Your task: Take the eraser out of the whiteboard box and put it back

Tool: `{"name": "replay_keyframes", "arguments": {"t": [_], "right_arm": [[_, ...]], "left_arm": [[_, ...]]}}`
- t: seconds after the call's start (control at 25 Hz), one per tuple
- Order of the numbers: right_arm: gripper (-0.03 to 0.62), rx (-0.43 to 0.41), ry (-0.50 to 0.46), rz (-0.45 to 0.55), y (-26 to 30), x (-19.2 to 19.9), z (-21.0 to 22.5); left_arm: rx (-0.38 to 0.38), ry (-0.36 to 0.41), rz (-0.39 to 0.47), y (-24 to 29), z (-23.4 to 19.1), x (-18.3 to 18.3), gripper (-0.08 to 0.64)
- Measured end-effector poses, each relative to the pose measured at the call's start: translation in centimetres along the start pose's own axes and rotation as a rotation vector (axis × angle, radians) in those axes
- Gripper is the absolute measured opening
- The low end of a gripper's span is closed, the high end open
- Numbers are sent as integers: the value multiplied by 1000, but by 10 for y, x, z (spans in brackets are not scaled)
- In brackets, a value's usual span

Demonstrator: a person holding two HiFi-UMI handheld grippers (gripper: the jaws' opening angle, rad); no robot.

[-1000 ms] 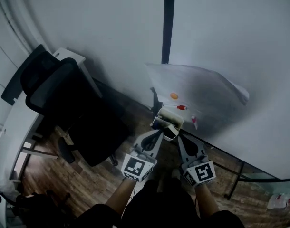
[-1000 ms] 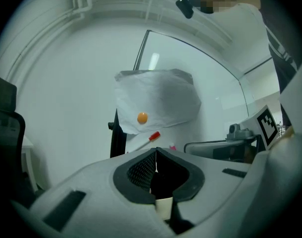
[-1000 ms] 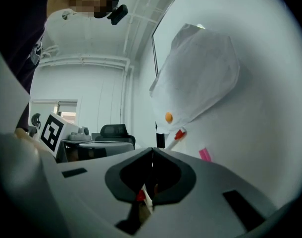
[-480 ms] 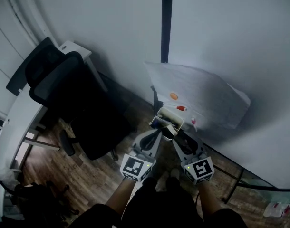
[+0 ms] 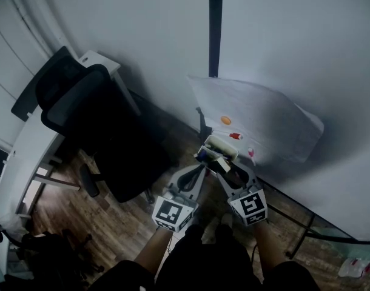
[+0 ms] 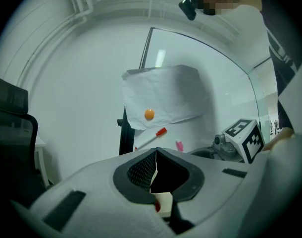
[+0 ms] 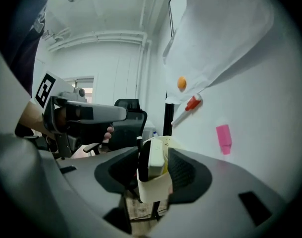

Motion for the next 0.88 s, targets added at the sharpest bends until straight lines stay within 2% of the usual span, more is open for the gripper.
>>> {"name": "replay_keyframes", "arguments": {"t": [0.2, 0.52, 0.88], "right_arm": [[147, 3, -26, -25, 7, 3, -4], [110, 4, -11, -28, 6, 3, -1], [109, 21, -28, 61, -20, -29, 6]], "left_arm": [[-6, -1, -1, -4, -2, -1, 5], [-16, -11, 2, -7, -2, -2, 5], [-29, 7, 52, -5, -1, -18, 5]]}}
Point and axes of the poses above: the fingertips, and each gripper's own axes: y forward along the fingers, z to its right, x out of its underside, the point moved 9 cm from there along -y, backward along the fingers, and after that the axes turned 8 degrees about -y, right-handed, at the moved point
